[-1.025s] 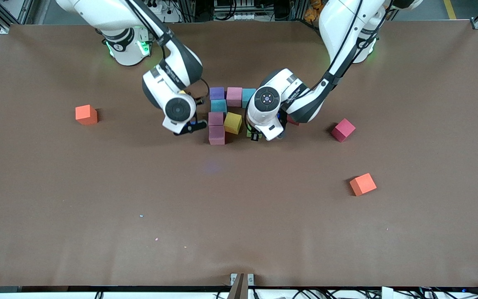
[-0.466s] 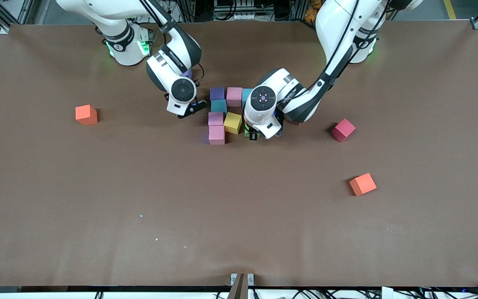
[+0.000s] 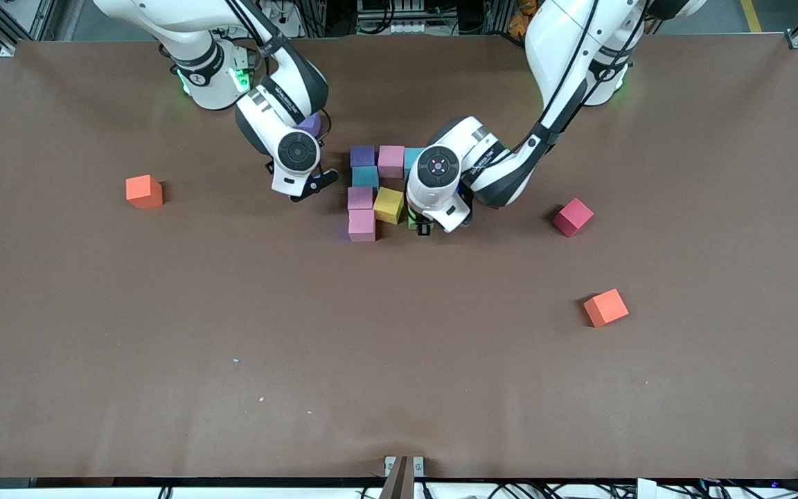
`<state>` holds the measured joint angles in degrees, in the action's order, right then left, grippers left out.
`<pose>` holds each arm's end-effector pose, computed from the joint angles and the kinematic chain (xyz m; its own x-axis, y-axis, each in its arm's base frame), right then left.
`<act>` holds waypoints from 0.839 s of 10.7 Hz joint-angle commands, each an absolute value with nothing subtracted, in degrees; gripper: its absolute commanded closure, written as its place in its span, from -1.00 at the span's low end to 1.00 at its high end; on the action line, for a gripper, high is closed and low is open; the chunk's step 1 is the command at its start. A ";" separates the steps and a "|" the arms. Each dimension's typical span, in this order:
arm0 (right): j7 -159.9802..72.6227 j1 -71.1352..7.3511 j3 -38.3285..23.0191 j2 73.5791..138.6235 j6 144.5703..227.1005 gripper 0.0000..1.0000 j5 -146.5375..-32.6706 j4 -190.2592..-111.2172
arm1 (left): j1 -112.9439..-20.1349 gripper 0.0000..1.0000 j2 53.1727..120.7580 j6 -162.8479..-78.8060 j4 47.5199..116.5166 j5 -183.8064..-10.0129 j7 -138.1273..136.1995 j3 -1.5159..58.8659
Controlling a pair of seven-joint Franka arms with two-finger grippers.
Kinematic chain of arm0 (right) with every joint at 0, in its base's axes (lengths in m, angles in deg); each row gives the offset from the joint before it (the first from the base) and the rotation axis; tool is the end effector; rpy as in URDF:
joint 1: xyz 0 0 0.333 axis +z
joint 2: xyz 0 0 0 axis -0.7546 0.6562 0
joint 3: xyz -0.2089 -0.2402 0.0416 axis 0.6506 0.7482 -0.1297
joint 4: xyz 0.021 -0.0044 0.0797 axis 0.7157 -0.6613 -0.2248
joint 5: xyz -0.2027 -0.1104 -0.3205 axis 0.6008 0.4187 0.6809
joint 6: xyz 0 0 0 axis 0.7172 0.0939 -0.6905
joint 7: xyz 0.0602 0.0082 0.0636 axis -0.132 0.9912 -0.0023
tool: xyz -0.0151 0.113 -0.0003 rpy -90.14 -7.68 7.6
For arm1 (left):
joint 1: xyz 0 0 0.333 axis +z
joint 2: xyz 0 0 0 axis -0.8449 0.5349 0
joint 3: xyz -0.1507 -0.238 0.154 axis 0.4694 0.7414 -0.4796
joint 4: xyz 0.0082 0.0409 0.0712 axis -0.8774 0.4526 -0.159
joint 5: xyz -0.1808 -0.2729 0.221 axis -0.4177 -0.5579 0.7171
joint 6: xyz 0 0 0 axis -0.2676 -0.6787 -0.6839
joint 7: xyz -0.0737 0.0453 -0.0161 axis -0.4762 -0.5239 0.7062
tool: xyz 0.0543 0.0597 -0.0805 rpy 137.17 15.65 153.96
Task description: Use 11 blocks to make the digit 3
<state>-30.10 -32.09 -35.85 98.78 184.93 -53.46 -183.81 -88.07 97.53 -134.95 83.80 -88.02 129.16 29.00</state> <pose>0.3459 0.2980 0.2008 0.7093 0.4476 -0.5446 0.5141 -0.8570 -0.0349 0.4422 -0.4849 0.2098 -0.0171 0.9976 -0.0672 0.9804 0.0036 -0.1968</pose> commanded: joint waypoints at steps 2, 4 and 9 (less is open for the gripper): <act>-30.74 -33.08 -36.75 97.67 190.34 -1.00 -52.76 -187.58 | -89.13 1.00 98.43 -135.06 82.68 -87.04 131.45 28.72; -30.74 -33.08 -36.75 97.75 191.24 -1.00 -52.58 -188.56 | -89.83 1.00 98.78 -135.06 82.59 -87.04 131.45 28.72; -30.74 -33.34 -36.75 97.50 191.16 0.94 -51.18 -188.39 | -89.92 1.00 98.79 -134.80 83.12 -86.69 132.68 28.72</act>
<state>-30.26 -32.09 -35.88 98.76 191.08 -51.97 -187.51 -89.31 98.07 -134.95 83.54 -87.89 130.97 28.99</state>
